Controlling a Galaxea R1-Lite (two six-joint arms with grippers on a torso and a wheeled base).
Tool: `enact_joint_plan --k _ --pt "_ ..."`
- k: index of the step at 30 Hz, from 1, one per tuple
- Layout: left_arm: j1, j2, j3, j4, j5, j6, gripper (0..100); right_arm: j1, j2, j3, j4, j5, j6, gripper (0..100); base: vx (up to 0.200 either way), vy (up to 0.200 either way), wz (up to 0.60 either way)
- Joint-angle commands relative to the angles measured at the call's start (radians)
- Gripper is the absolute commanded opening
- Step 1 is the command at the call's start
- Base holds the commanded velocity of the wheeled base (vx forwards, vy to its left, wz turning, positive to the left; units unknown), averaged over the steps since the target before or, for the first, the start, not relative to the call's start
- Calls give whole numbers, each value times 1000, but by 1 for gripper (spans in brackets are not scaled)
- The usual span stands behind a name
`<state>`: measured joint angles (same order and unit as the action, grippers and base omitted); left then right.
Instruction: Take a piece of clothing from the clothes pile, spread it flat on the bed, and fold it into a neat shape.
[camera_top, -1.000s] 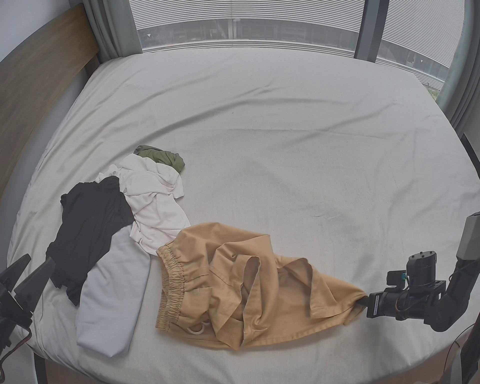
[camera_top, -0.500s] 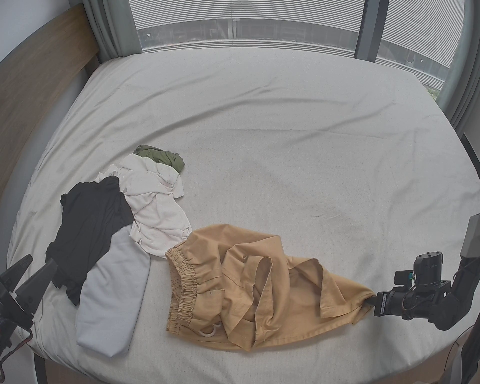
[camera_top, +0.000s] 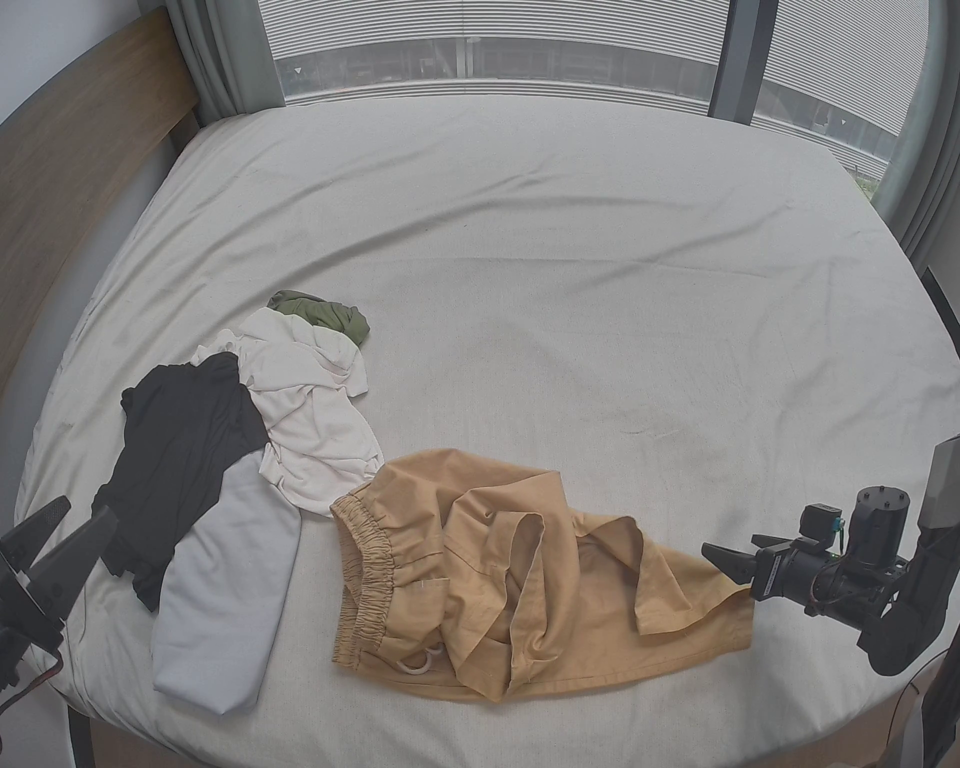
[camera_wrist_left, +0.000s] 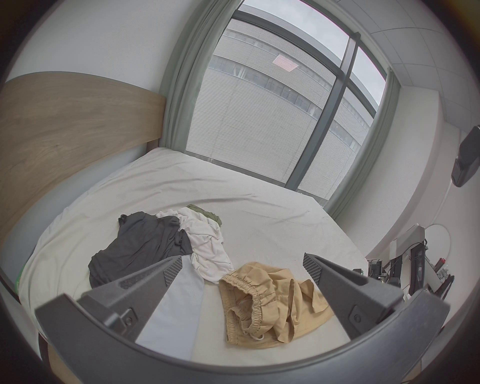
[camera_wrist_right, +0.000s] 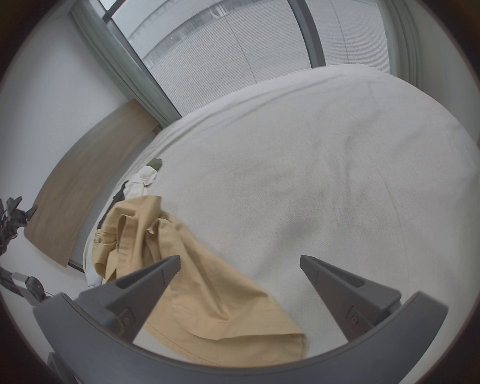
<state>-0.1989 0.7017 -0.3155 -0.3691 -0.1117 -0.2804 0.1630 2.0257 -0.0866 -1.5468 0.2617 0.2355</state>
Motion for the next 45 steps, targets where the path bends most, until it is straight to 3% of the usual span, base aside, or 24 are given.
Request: enact_joint_plan --k 1,5,9,15,19,26,33,45 --pt "-34 153 -99 -28 -52 6 100 50 -44 -16 8 4 13 100 0 0 0" --pt "-31 208 -135 -39 -125 6 100 52 -61 -64 8 17 11 100 0 0 0" --pt "-22 303 -180 -43 -243 6 100 92 -144 -139 11 151 24 100 0 0 0" --pt "-20 389 -200 -123 -267 4 100 173 -183 -183 11 215 84 100 0 0 0" --pt "-20 432 -169 -177 -267 7 100 179 -196 -197 11 272 91 100 0 0 0" --pt "-22 464 -140 -172 -269 1 100 231 -191 -203 11 277 133 100 0 0 0" --pt "-20 473 -120 -166 -267 0 100 372 -127 -251 34 271 166 100 0 0 0" --pt "-25 524 -106 -177 -292 -19 100 454 -71 -421 266 264 163 100 0 0 0"
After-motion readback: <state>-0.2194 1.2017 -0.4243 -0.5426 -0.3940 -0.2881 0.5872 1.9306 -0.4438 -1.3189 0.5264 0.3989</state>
